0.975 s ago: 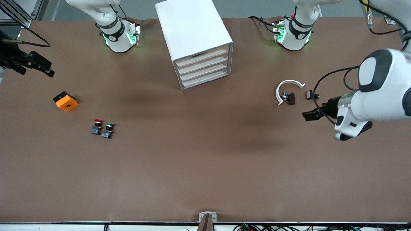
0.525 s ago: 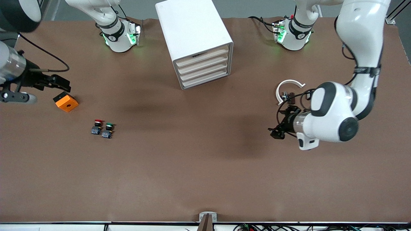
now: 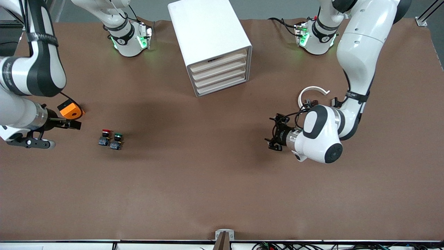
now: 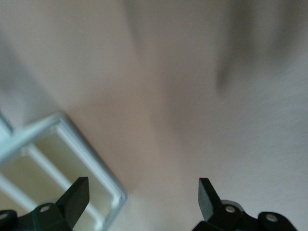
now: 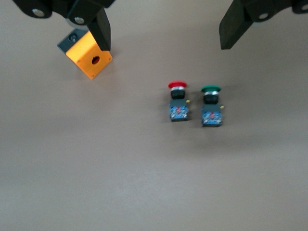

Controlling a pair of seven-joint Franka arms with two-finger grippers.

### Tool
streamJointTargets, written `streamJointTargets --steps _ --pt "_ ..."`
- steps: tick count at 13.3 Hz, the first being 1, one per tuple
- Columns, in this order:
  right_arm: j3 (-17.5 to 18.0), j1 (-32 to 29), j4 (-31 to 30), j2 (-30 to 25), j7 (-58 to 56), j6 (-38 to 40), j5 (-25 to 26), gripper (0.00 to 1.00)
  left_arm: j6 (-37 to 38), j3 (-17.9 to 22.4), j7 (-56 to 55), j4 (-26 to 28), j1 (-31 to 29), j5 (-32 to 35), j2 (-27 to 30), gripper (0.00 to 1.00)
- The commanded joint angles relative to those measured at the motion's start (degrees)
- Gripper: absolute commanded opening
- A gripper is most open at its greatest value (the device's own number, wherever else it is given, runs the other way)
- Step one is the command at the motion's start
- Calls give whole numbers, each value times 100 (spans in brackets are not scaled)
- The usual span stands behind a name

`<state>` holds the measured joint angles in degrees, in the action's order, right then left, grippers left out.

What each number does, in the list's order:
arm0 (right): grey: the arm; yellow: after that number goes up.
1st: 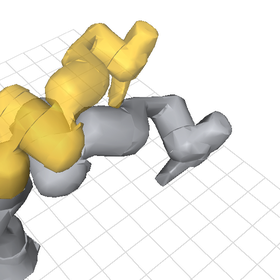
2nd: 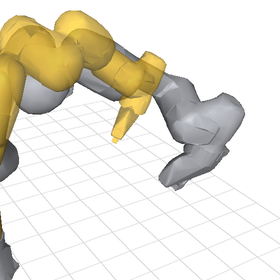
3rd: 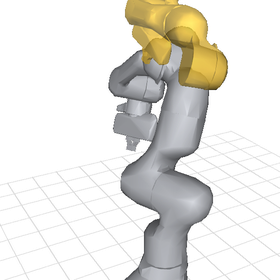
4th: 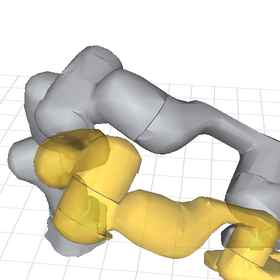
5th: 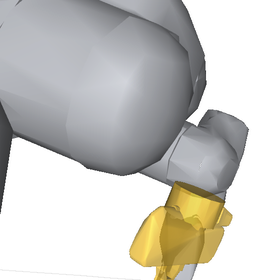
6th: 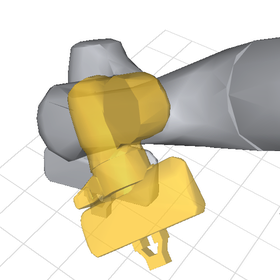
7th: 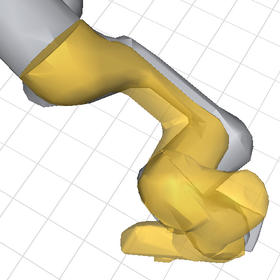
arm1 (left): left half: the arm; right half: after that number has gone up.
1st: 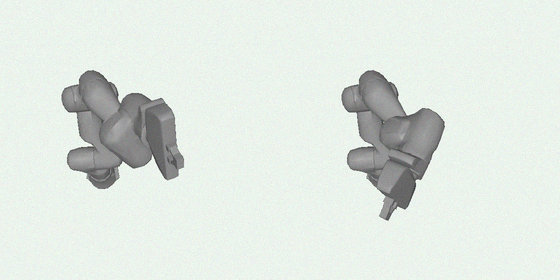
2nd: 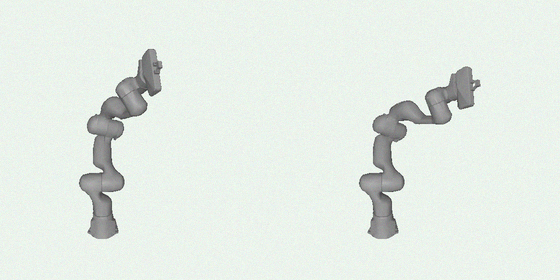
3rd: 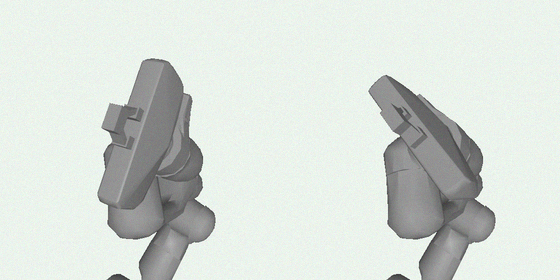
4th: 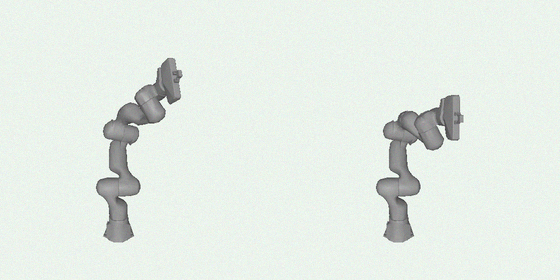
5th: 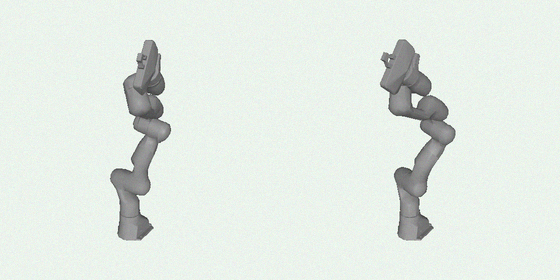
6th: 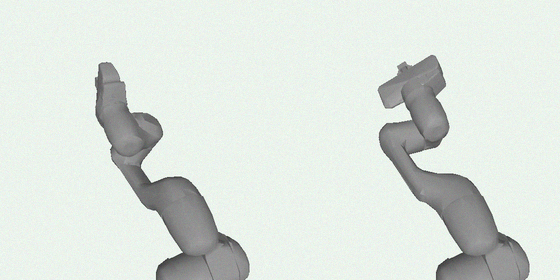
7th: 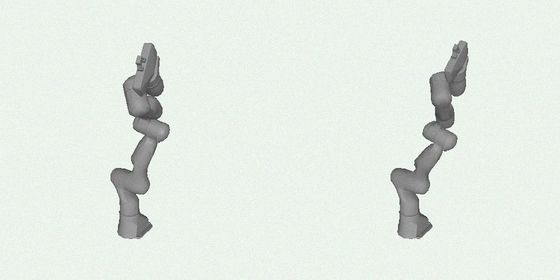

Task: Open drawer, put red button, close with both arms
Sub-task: 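Reach the left gripper toward the drawer while the right gripper reaches the buttons, then grip the drawer front with the left gripper while the right gripper grasps the red button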

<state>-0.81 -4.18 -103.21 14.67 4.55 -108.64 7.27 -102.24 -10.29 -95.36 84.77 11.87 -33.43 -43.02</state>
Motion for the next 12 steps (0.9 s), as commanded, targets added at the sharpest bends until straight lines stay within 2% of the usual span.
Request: streamJointTargets --steps 1,3,5,7,8,11,12 --pt "72 -188 -636 97 -59 -822 108 100 352 1 -378 170 226 -603 -101 100" --pt "72 -214 -1024 351 -51 -1657 100 100 975 1 -484 180 490 -840 -346 100" --pt "72 -249 -1131 623 -51 -2081 82 100 1442 10 -641 189 701 -937 -400 100" --pt "81 -232 -1140 931 -42 -2275 47 100 1584 1 -1297 180 860 -1182 -444 100" --pt "89 -223 -1140 1037 -24 -2354 -5 100 1585 1 -1615 171 948 -1279 -453 95" --pt "90 -214 -1140 1301 -33 -2741 -208 100 1628 1 -2616 154 1036 -1806 -540 87" --pt "90 -214 -1140 1362 -42 -2803 -208 100 1724 1 -2881 127 1036 -2008 -558 80"
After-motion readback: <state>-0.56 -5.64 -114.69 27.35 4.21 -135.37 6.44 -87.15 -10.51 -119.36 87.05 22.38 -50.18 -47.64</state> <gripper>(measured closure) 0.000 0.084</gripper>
